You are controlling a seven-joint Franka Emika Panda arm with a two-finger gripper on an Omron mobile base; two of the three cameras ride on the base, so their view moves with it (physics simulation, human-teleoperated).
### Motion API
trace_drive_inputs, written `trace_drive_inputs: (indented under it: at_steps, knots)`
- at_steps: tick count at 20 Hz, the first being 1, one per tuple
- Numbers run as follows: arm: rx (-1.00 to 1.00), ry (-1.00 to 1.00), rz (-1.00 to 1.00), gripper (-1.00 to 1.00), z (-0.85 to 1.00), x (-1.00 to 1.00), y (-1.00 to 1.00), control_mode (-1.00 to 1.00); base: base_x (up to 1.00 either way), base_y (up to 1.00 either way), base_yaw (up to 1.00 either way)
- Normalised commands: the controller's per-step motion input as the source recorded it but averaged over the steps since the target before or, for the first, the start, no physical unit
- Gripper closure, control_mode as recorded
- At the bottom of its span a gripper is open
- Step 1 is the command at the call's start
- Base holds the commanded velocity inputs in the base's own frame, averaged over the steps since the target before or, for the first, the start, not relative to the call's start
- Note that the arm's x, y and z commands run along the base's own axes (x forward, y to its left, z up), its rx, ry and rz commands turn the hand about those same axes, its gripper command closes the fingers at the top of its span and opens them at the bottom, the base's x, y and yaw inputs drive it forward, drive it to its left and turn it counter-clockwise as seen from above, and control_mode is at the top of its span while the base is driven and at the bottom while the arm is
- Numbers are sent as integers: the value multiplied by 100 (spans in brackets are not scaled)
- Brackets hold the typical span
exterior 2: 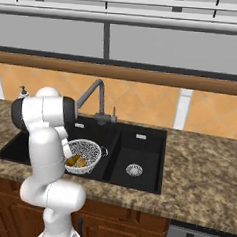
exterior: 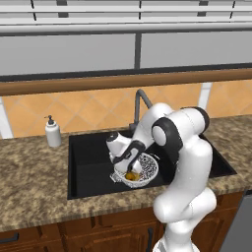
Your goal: Put the colander in the sink, put the kiwi, pear in the colander, and turn on the sink faucet and pour water over the colander.
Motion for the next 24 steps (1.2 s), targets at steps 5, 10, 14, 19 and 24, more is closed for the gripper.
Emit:
trace_drive_inputs:
  at_steps: [5, 10, 14, 19, 24]
  knots:
    - [0, 0, 0, -100, 92, -10, 0, -100, 0, 0, 0]
    - [0, 0, 2, -100, 91, -41, -18, -100, 0, 0, 0]
    - [0, 0, 10, -100, 47, -91, -39, -100, 0, 0, 0]
    - [0, 0, 11, -100, 71, -75, -2, -100, 0, 0, 0]
    - [1, 0, 18, -100, 85, -86, -8, -100, 0, 0, 0]
